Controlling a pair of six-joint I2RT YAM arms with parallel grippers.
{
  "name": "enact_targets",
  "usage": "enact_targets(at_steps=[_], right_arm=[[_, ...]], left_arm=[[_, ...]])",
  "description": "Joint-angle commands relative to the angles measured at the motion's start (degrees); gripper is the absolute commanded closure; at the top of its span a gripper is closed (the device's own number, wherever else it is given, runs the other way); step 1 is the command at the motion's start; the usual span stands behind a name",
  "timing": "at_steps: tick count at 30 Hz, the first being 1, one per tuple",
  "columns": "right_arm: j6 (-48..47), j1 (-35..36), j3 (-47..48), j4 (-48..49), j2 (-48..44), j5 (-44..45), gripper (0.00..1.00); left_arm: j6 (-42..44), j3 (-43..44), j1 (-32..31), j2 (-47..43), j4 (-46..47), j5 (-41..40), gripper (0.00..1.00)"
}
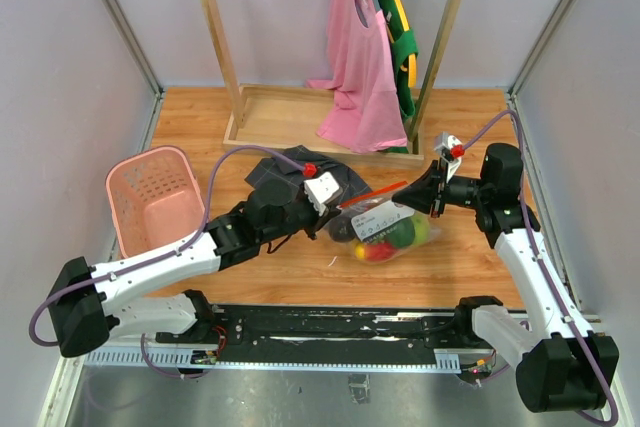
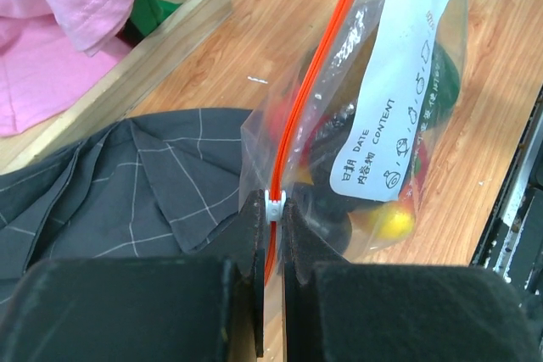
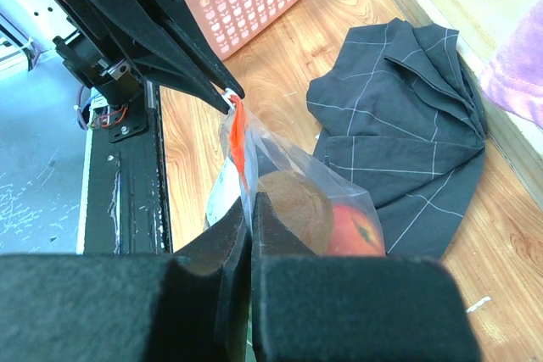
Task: Open the zip-top bag and remove the fake food
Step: Unzip the zipper food storage bag at the center of the board.
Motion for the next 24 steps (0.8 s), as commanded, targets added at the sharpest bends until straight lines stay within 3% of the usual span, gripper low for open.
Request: enact_targets(at_steps=[1, 24], right_arm=[[0.2, -1.8, 1.6, 1.8, -0.5, -0.2, 0.99], [0.2, -2.1, 1.6, 1.7, -0.4, -0.2, 0.99]], left_arm=[[-0.3, -1.5, 1.2, -1.2, -1.9, -1.8, 1.0], [-1.4, -8.6, 4.2, -4.8, -3.1, -3.2, 1.0]])
